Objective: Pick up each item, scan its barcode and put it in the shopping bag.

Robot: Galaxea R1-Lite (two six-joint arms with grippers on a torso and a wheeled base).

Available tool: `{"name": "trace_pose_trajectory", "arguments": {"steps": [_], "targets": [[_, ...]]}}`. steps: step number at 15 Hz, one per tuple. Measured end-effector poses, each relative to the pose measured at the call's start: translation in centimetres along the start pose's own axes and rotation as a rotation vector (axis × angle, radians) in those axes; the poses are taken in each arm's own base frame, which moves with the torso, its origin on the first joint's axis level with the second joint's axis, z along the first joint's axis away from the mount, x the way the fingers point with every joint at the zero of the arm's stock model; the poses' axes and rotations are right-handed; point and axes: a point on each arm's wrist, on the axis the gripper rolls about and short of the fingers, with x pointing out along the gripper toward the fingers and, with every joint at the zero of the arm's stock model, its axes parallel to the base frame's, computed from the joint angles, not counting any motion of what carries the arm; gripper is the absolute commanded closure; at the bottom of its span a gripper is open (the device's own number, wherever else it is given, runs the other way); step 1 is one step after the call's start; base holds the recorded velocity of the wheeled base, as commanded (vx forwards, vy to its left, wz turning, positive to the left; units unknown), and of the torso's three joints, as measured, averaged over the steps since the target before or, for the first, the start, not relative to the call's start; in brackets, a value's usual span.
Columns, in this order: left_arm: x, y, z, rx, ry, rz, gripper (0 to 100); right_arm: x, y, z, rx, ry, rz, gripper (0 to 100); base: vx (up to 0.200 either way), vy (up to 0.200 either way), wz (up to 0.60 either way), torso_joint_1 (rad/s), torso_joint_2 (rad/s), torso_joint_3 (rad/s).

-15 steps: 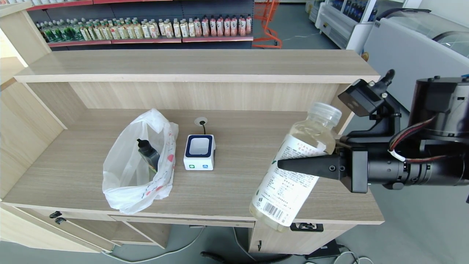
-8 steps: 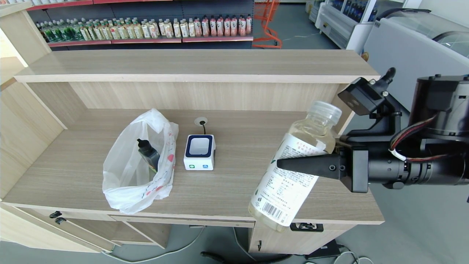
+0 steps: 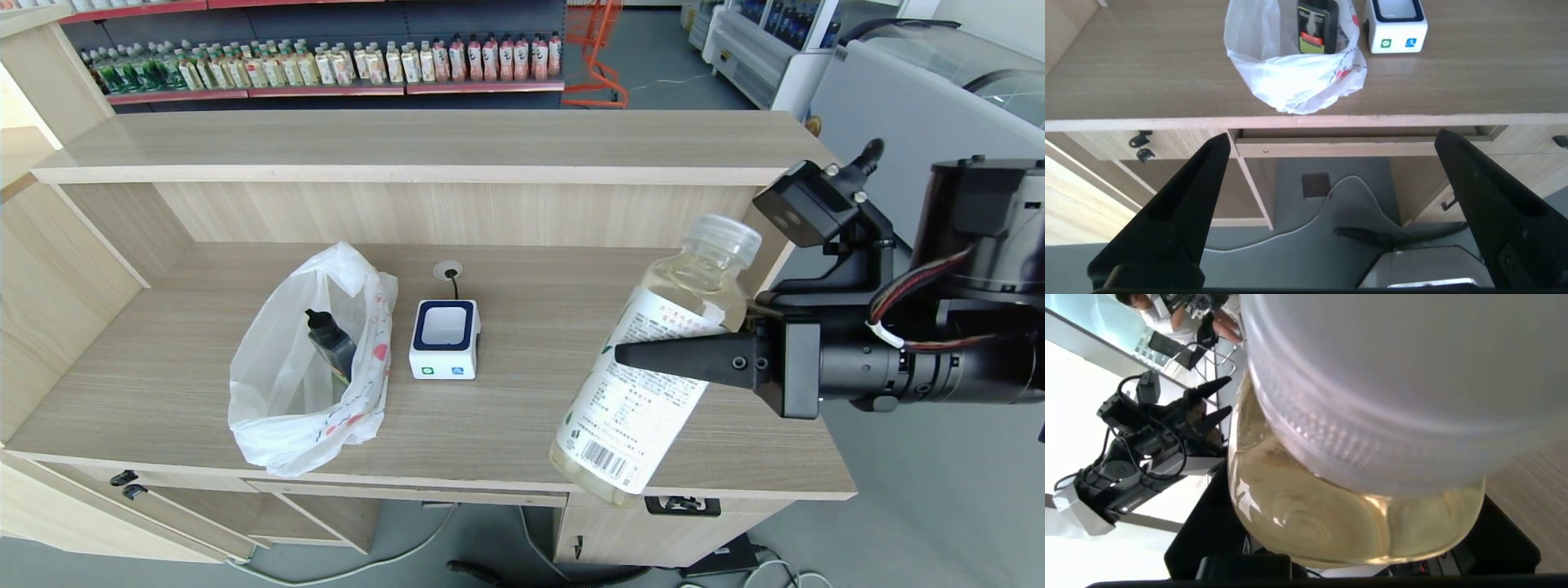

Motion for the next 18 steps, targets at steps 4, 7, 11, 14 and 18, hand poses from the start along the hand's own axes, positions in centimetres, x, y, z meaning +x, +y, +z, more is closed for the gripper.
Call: {"name": "trace_pose_trajectory", "arguments": {"steps": [4, 7, 11, 14, 18], "targets": [[0.0, 0.0, 0.0, 0.0, 0.0, 0.0, 0, -0.1, 0.1, -0.1, -0.016, -0.002, -0.009, 100, 0.0, 0.0, 0.0, 0.0, 0.0, 0.0], [0.0, 0.0, 0.0, 0.0, 0.0, 0.0, 0, -1.5, -1.2, 0.3, -0.166, -0.031, -0.118, 100, 0.0, 0.0, 0.0, 0.0, 0.0, 0.0], [0.0, 0.0, 0.0, 0.0, 0.0, 0.0, 0, -7.1, -5.1, 0.1, -0.518, 0.003, -0.509, 100, 0.0, 0.0, 0.0, 0.0, 0.0, 0.0], [0.0, 0.0, 0.0, 0.0, 0.0, 0.0, 0, -11.9, -5.8, -0.4, -0.659, 0.057, -0.722, 100, 0.0, 0.0, 0.0, 0.0, 0.0, 0.0], [0.0, 0.0, 0.0, 0.0, 0.0, 0.0, 0, -15.0, -5.3, -1.0, -0.763, 0.09, -0.857, 100, 0.0, 0.0, 0.0, 0.0, 0.0, 0.0]]}}
